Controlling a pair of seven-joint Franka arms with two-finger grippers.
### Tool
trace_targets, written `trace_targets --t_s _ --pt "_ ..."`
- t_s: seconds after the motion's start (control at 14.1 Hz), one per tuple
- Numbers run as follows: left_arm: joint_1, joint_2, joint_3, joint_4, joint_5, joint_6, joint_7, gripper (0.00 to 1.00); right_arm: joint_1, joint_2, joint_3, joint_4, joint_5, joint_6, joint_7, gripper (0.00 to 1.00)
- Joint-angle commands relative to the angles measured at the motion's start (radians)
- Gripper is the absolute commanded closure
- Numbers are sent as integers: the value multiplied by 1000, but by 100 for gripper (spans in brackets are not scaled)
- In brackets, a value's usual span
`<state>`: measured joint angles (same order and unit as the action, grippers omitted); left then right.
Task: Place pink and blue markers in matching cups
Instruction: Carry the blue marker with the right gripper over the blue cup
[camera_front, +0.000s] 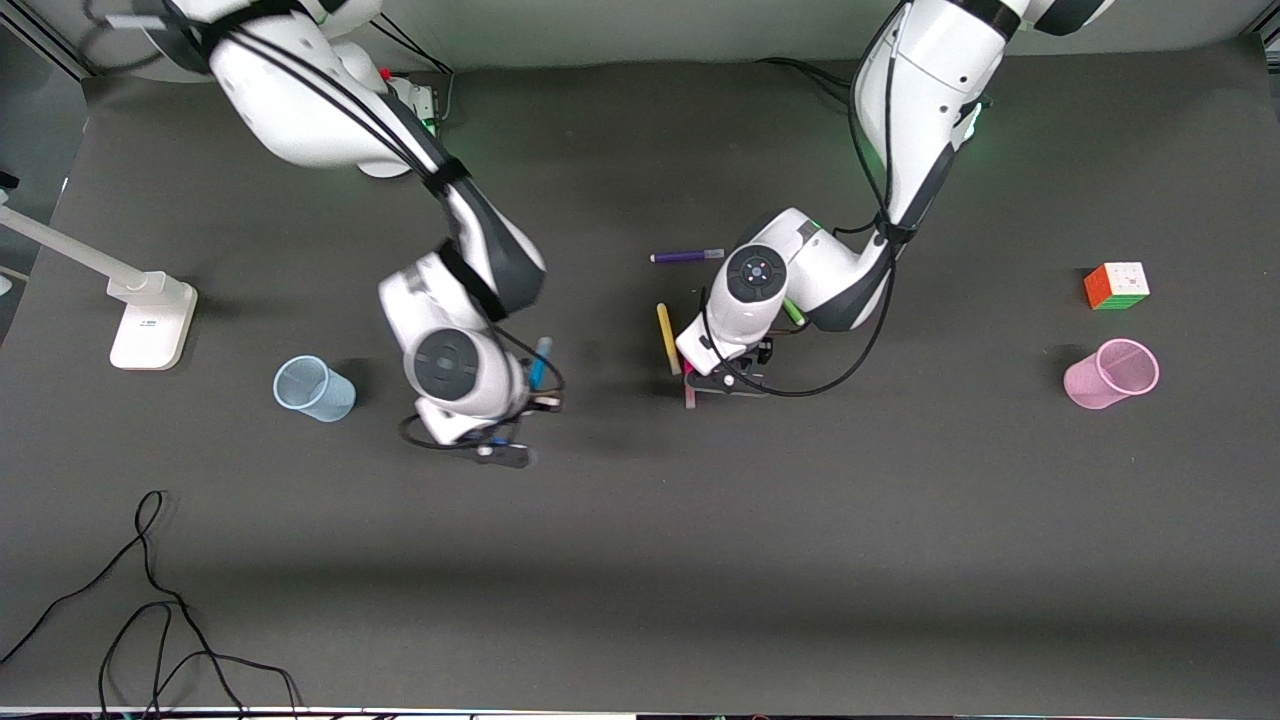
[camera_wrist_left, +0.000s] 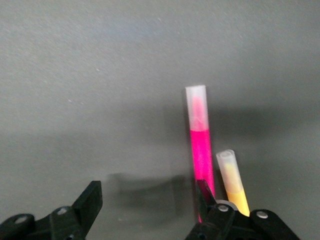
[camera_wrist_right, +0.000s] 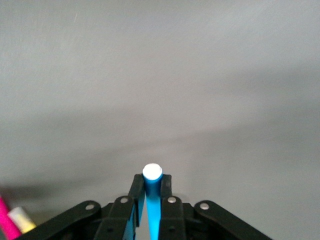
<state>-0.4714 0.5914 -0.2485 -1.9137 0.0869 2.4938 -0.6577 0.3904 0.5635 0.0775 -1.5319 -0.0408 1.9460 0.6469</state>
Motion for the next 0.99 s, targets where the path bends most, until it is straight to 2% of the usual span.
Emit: trace_targets --t_s 0.0,0.14,0.28,0.49,0.78,0.92 --pt "-41 16 17 12 16 5 -34 15 4 -140 -114 -121 -39 10 -184 100" --pt "-49 36 18 21 22 8 -34 14 4 -215 -207 -181 -42 36 -306 100" --pt "-62 56 20 33 24 8 -37 14 5 -293 -274 -273 -118 127 -386 100" --pt "-67 68 20 42 72 8 -71 14 5 -396 -311 -440 -302 310 -391 100" --pt "-67 77 18 54 86 5 -91 14 5 -485 -395 -666 -365 586 -392 100" --pt "-67 74 18 61 86 -4 -91 14 5 -498 -450 -733 -451 704 -391 100"
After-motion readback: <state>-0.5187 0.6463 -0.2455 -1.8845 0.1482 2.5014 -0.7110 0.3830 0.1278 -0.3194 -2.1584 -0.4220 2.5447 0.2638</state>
